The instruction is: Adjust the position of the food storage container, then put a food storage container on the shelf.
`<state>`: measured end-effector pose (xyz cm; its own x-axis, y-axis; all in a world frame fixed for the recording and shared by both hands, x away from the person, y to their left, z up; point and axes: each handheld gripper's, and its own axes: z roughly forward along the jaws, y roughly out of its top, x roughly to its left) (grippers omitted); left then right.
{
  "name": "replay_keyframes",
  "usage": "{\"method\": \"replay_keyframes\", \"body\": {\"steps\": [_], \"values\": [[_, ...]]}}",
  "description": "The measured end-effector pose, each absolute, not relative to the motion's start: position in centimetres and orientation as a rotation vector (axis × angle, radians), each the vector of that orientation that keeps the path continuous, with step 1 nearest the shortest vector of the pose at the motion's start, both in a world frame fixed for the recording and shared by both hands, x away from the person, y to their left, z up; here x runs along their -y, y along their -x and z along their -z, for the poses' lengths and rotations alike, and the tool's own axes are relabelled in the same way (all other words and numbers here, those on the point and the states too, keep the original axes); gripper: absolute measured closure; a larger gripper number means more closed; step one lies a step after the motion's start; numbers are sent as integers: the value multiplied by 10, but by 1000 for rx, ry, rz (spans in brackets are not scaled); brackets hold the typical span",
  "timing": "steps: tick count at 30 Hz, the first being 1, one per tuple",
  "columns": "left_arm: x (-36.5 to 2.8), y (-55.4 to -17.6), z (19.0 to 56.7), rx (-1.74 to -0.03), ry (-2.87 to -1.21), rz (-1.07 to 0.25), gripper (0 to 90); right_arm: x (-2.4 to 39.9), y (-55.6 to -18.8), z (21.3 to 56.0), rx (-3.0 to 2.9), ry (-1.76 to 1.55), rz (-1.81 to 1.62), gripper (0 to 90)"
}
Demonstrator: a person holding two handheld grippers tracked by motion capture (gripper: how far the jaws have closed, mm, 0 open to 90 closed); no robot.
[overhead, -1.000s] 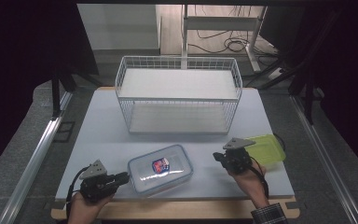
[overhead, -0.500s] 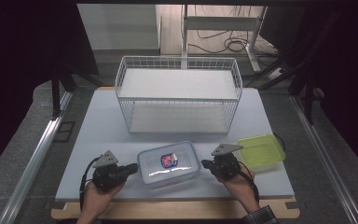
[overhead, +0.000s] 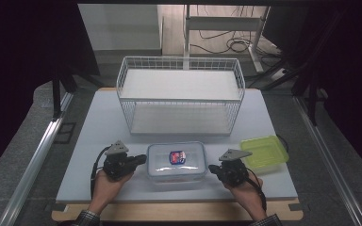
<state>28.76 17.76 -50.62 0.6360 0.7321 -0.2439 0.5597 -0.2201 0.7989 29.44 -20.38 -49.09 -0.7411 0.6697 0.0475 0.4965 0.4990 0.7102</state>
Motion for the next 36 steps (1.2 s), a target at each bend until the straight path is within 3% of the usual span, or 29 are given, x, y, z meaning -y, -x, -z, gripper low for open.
{"method": "replay_keyframes", "body": {"steps": [5, 8, 11, 12, 13, 14, 15, 16, 19, 21, 25, 29, 36], "values": [[-175, -293, 506, -1018, -1905, -229, 868, 208, -290, 492, -2517, -999, -1076, 891], [-178, -294, 506, -1042, -1915, -230, 793, 210, -289, 489, -2505, -992, -1057, 882], [-184, -294, 507, -1068, -1925, -237, 617, 217, -291, 485, -2458, -973, -1018, 768], [-186, -293, 506, -1068, -1930, -245, 495, 224, -293, 483, -2435, -1013, -1048, 655], [-187, -293, 506, -1071, -1928, -250, 495, 224, -293, 483, -2435, -1013, -1048, 655], [-188, -292, 505, -1070, -1926, -256, 434, 226, -294, 483, -2426, -1024, -1051, 604], [-189, -292, 505, -1072, -1924, -256, 322, 228, -295, 482, -2411, -1041, -1061, 515], [-191, -291, 504, -1070, -1921, -259, 322, 228, -295, 482, -2411, -1041, -1061, 515], [-195, -289, 504, -1082, -1914, -245, 169, 229, -296, 480, -2401, -1036, -1079, 409], [-198, -289, 504, -1097, -1895, -246, 123, 229, -297, 480, -2392, -1031, -1097, 337], [-199, -287, 505, -1091, -1900, -271, 59, 230, -300, 481, -2401, -1022, -1165, 213], [-199, -286, 505, -1045, -1904, -247, 65, 228, -301, 482, -2405, -1000, -1189, 116], [-192, -287, 501, -1023, -1912, -203, 56, 224, -303, 479, -2414, -977, -1234, 78]]}}
